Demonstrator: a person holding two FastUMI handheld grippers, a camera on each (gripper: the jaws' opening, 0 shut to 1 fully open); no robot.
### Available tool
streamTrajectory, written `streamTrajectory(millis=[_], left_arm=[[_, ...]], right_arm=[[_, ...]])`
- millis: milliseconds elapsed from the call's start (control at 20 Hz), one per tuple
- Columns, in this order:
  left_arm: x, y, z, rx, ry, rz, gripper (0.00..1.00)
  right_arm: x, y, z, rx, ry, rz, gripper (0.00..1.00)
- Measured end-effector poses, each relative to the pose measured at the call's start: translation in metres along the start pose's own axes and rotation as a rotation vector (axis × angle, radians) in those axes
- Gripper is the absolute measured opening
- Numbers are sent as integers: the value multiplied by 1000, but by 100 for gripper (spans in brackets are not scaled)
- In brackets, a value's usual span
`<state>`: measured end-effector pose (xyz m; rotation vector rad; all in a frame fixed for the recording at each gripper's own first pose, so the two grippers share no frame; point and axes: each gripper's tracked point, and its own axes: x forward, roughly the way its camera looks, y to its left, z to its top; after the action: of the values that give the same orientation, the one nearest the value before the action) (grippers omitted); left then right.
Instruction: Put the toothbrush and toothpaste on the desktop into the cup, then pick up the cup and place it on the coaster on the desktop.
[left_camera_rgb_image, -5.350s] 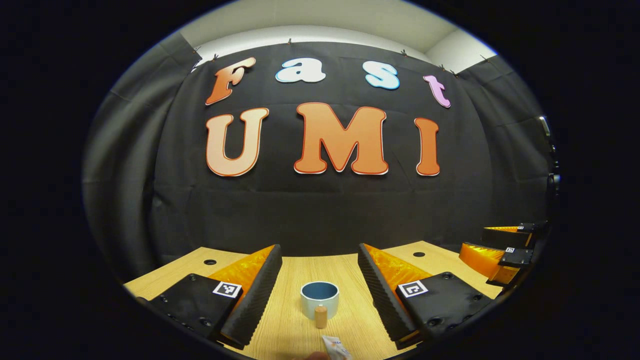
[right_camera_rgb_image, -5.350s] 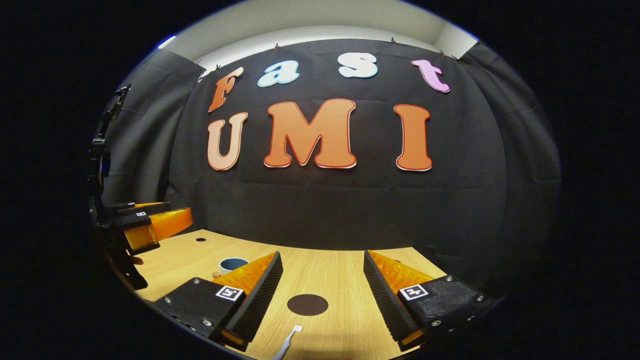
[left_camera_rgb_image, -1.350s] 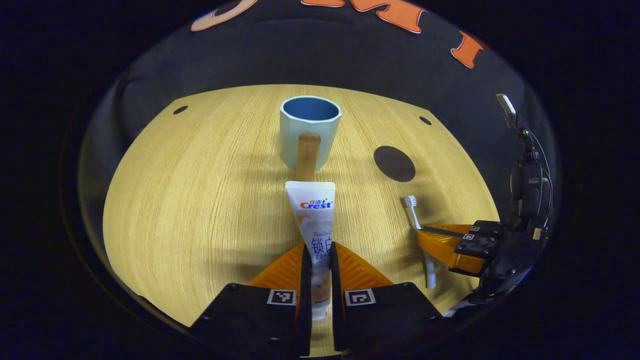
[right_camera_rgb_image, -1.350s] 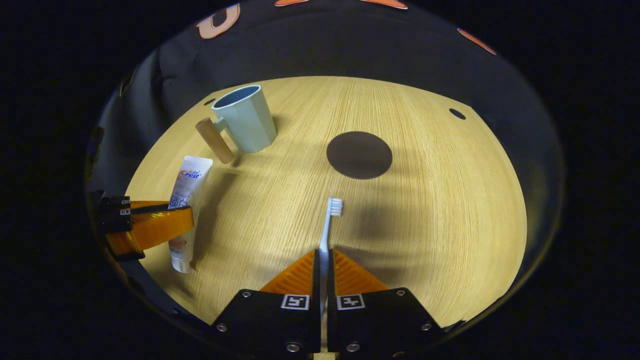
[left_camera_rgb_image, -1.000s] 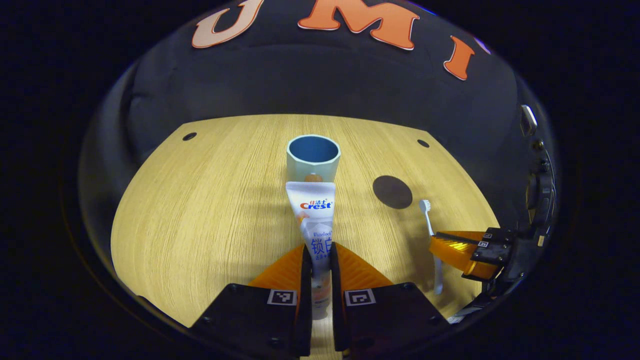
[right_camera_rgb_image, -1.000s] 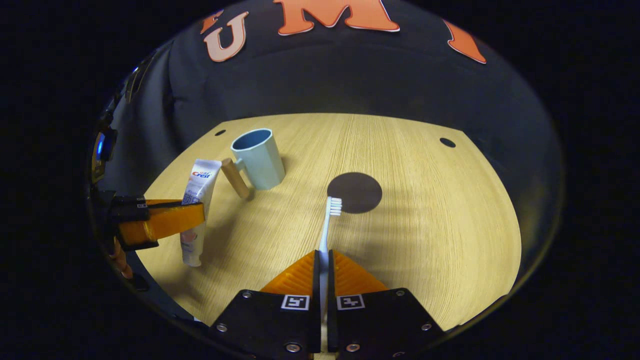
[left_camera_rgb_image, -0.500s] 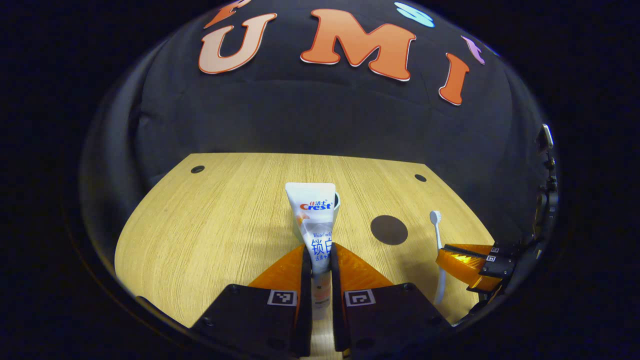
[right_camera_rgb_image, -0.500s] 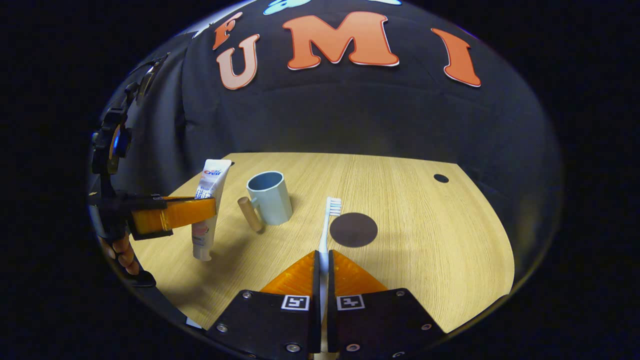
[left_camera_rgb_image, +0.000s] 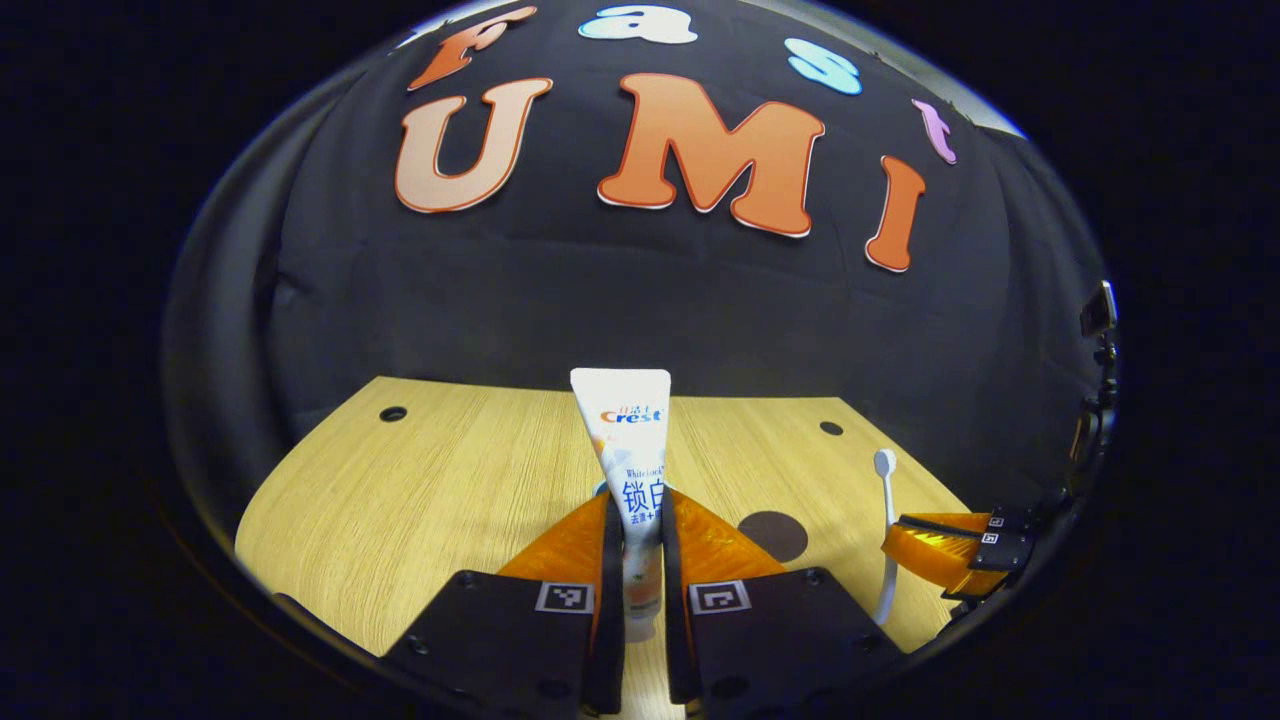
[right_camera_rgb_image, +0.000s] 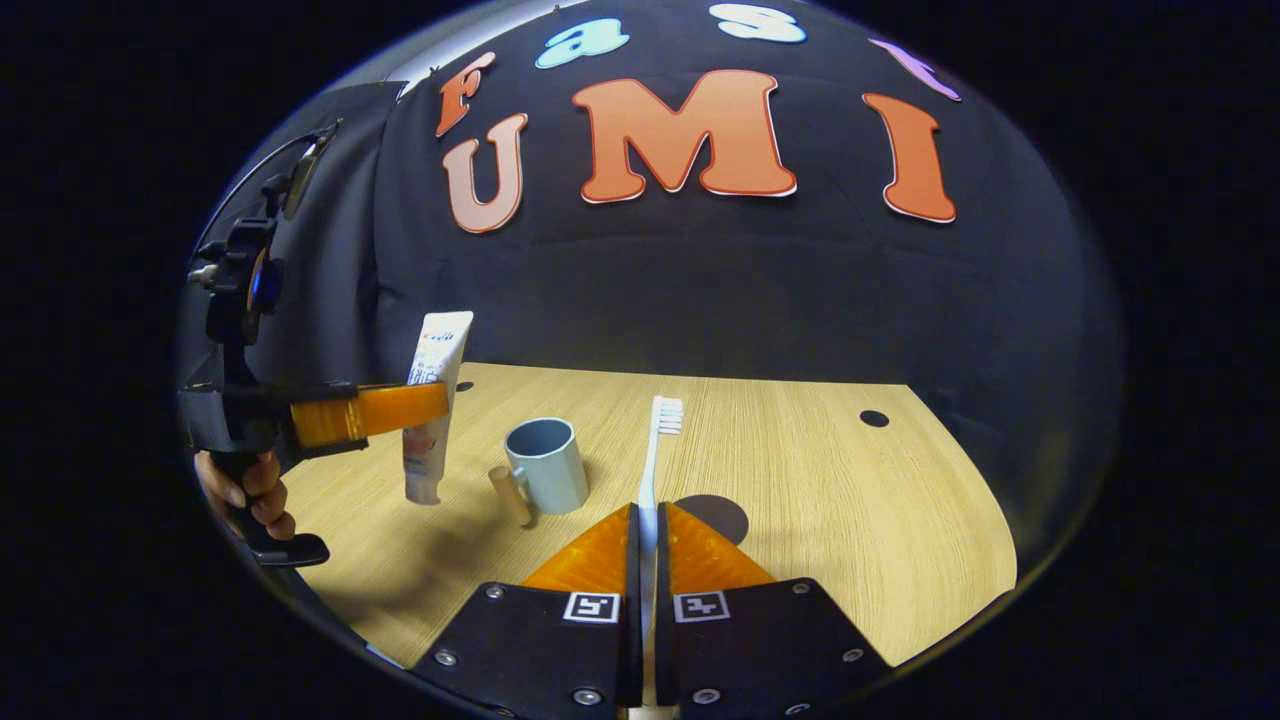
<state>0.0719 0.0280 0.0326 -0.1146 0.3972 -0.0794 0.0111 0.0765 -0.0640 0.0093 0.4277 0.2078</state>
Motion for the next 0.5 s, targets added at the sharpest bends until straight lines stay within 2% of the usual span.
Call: streamTrajectory(millis=[200,500], left_arm=[[13,-9,16,0,-84,-49,20],[37,1,37,-4,-190,-58,21]], right_arm=[[2,-2,4,-19,-15,-6,6],[8,-3,7,-6,-36,15,5]])
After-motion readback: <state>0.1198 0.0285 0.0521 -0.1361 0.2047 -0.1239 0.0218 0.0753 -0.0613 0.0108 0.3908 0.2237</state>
